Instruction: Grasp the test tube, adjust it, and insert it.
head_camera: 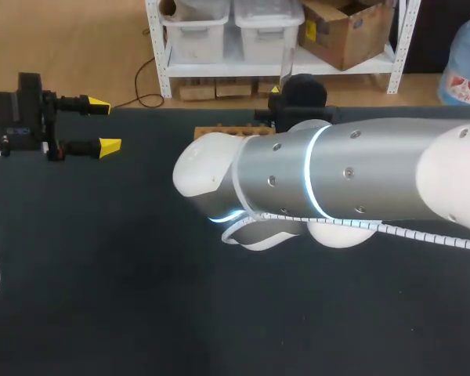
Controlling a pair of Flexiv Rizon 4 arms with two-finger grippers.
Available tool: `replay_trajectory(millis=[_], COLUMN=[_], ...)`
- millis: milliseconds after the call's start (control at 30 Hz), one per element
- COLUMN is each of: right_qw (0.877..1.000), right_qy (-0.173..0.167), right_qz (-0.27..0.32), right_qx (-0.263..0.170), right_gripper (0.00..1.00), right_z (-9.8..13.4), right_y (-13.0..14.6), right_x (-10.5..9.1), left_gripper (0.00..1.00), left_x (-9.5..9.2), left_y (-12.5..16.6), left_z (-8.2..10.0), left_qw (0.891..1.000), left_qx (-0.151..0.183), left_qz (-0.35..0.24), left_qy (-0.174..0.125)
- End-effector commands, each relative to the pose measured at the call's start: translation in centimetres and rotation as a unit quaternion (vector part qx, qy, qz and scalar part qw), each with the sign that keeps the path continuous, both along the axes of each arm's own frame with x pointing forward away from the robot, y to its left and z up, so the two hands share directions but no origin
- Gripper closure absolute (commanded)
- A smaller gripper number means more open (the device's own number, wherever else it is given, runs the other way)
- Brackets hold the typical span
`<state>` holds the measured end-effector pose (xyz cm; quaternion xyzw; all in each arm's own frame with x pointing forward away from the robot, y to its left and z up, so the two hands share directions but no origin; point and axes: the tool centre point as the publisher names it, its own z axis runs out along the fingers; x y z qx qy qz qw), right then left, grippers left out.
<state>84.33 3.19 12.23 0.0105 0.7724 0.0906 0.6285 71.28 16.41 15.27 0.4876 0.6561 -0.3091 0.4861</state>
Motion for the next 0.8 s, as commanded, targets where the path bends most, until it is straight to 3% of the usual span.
replay_trajectory(millis=[33, 800], right_qw=[1.000, 1.000], right_qy=[0.006, 0.023], right_qz=[-0.003, -0.012], right_qx=[-0.001, 0.010], right_gripper=[1.00, 1.00], right_z=[-0.2, -2.1], right_y=[0.3, 0.9], right_x=[0.0, -0.4], left_gripper=[0.00, 0.00], left_x=[-0.1, -0.1], left_y=[0.1, 0.1], left_z=[-0.2, -0.2], left_qw=[1.000, 1.000], left_qx=[-0.002, -0.002], left_qz=[0.001, 0.001], left_qy=[-0.003, -0.003])
